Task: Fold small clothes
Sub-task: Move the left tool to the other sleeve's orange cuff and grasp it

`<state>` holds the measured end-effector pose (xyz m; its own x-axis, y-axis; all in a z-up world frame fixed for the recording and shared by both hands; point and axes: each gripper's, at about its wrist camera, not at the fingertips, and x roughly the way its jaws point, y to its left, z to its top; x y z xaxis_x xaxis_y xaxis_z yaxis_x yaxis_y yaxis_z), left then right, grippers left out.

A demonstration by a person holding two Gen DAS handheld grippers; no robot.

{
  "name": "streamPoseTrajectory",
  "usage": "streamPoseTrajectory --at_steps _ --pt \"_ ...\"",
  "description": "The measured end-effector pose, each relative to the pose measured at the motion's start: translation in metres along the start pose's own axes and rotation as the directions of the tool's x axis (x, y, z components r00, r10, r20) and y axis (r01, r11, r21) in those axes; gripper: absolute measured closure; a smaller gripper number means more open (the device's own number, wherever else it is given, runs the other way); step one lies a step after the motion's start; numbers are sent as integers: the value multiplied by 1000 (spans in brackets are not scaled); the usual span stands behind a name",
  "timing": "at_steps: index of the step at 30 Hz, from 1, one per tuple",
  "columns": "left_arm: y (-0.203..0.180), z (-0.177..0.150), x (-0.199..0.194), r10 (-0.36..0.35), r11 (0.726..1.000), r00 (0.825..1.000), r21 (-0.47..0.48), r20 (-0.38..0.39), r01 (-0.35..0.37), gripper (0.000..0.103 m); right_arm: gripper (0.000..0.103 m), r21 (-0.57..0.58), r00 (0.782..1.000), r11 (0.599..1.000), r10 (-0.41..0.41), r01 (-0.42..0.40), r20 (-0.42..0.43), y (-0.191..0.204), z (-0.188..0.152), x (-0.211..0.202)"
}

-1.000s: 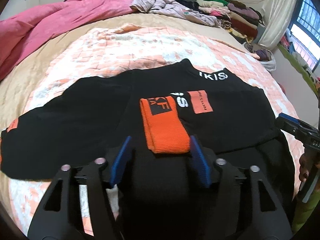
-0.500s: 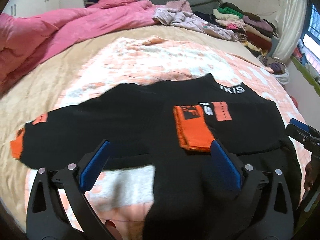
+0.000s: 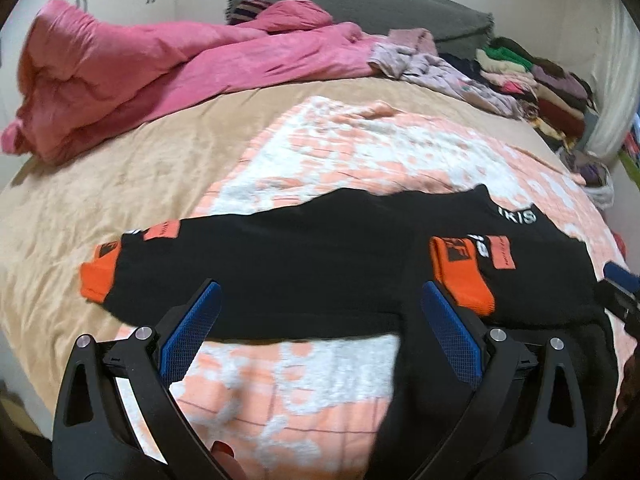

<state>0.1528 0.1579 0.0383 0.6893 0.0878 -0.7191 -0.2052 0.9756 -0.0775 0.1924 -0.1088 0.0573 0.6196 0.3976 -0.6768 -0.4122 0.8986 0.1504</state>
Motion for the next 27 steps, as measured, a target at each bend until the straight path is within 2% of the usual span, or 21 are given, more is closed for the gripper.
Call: streamPoseTrajectory --at_steps 11,16,24,27 --pt "48 9 -7 65 990 998 -128 22 -62 10 5 -70 999 997 41 -39 36 52 15 7" --pt "67 12 -4 99 981 995 -168 19 -95 10 5 -144 999 989 28 -24 24 74 15 15" --pt "103 12 5 197 943 980 -274 7 -187 10 5 -153 999 987 47 -44 19 93 17 26" --pt "116 9 11 206 928 978 -313 -20 -202 10 5 -154 998 987 53 -50 15 98 18 30"
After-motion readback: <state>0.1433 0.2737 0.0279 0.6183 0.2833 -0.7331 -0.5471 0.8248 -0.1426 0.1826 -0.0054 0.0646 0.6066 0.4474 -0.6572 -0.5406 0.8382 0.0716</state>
